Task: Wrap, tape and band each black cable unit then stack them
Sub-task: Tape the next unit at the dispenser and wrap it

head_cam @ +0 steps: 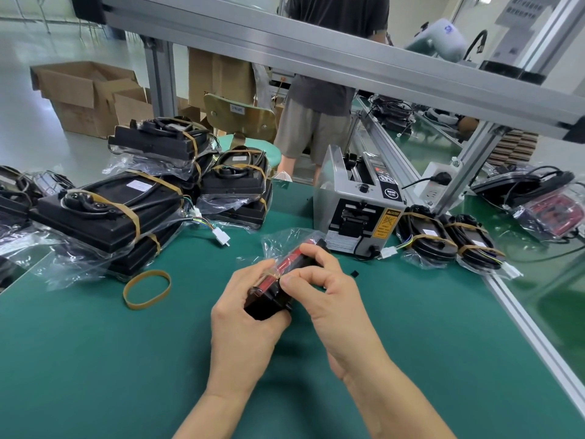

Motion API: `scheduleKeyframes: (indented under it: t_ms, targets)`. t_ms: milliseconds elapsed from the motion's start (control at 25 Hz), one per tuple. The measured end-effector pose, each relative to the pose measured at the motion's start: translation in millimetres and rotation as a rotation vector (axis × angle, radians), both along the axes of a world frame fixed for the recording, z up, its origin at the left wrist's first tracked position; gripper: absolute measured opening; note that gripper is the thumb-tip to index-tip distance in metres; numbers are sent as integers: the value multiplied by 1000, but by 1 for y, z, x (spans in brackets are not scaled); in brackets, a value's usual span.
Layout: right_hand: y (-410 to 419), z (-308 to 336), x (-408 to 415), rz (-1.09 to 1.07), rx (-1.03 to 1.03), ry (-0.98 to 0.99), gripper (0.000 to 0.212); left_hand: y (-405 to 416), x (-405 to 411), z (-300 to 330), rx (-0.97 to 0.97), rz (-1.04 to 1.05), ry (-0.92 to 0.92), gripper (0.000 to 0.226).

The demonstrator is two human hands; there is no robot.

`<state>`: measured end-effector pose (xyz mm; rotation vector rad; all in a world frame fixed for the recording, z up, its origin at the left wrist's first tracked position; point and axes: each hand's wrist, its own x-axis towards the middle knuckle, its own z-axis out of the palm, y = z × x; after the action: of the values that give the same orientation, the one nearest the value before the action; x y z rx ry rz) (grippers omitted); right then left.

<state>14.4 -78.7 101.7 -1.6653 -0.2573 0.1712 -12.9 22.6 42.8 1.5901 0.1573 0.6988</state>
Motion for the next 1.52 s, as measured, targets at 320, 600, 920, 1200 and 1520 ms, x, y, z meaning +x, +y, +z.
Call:
scheduleKeyframes:
  t_ms: [320,600,920,1200,1520]
  targets:
    - [2,0,-2,-9,-14,-19,28,0,0,-1,16,9,-2,73]
    - [7,-6,-7,-90,-163,-127,18,2,0,-2,-22,19,8,78]
    - [8,-12,-8,-170,-9,-106,43,3,-2,1,-31,4,43,74]
    - [7,-11,-6,-27,-209,-139,53,9,-4,5,-99,-66,60,59]
    - [-44,-7,51,117,-380,-153,34,54,-21,15,-206,-297,112,71]
